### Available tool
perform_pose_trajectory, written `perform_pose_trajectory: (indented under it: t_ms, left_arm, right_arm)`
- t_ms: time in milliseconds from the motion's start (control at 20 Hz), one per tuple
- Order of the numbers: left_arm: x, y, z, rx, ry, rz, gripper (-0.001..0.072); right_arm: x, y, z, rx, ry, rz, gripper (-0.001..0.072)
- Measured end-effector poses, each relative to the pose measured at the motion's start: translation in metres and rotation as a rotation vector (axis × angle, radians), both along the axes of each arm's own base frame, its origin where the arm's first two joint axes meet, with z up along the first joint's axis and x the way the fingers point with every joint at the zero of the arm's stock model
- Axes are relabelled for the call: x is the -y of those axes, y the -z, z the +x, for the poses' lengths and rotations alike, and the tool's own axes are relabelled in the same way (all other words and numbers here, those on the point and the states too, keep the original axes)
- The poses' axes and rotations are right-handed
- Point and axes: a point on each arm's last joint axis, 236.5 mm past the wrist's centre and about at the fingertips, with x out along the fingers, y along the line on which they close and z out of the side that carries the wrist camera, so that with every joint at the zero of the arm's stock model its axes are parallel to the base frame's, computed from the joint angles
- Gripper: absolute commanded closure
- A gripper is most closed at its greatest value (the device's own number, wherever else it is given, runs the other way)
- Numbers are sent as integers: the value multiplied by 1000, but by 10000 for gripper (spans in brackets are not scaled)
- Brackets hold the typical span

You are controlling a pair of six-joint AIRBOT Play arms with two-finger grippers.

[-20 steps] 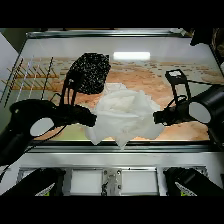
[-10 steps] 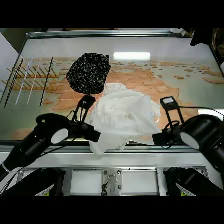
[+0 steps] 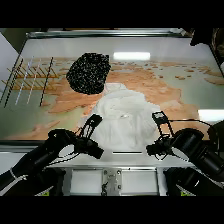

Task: Fold the clothes and pants, and hang the long-sleeved shirts on hangers.

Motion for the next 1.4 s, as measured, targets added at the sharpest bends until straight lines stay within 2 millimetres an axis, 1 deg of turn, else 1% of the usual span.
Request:
perform_pose_trajectory:
  t_ms: [50, 100, 150, 250, 350, 500, 600, 700, 750, 900, 1050, 1100, 1150, 1200, 1250, 1300, 1350, 1400]
  left_arm:
    - [0, 1, -1, -3, 1, 0, 696]
    - [0, 1, -2, -3, 3, 0, 696]
    - [0, 1, -2, -4, 3, -1, 696]
    - [1, 2, -2, -5, 4, -1, 696]
    - [0, 2, -3, -5, 4, -1, 696]
    - [1, 2, -3, -5, 6, -1, 696]
    - [1, 2, -3, -5, 6, -1, 696]
    - [0, 2, -3, -5, 6, -1, 696]
    - [0, 2, -3, -5, 6, -1, 696]
    - [0, 2, -3, -5, 6, -1, 696]
    - [0, 2, -3, -5, 6, -1, 696]
    - [0, 2, -3, -5, 6, -1, 696]
    - [0, 2, -3, -5, 6, -1, 696]
    - [0, 2, -3, -5, 5, -1, 696]
    - [0, 2, -3, -5, 5, -1, 696]
    - [0, 1, -2, -5, 2, -2, 696]
    - [0, -1, 1, -4, -7, -5, 696]
    - [0, -7, 6, 1, -23, -10, 696]
  right_arm:
    - [-1, 0, 0, 2, 1, 2, 447]
    - [-1, 0, 1, 5, 1, 6, 96]
    - [-2, -1, 1, 9, 2, 10, 8]
    - [-3, -9, 9, 35, 20, 31, 8]
    - [-1, -24, 25, 84, 55, 55, 8]
    - [8, -42, 63, 184, 83, 101, 8]
    - [13, -43, 88, 222, 82, 124, 8]
    - [16, -36, 111, 233, 62, 141, 8]
    - [14, -30, 120, 233, 45, 153, 8]
    - [-1, -8, 149, 227, -10, 210, 8]
    - [-18, 15, 169, 215, -44, 261, 9]
    - [-21, 22, 172, 207, -50, 269, 28]
    - [-23, 29, 175, 196, -59, 273, 247]
    - [-25, 35, 177, 189, -70, 277, 567]
    - [-27, 37, 178, 189, -79, 280, 703]
    - [-27, 36, 181, 197, -88, 280, 704]
    - [-26, 30, 186, 219, -99, 279, 704]
    - [-24, 18, 193, 256, -110, 271, 704]
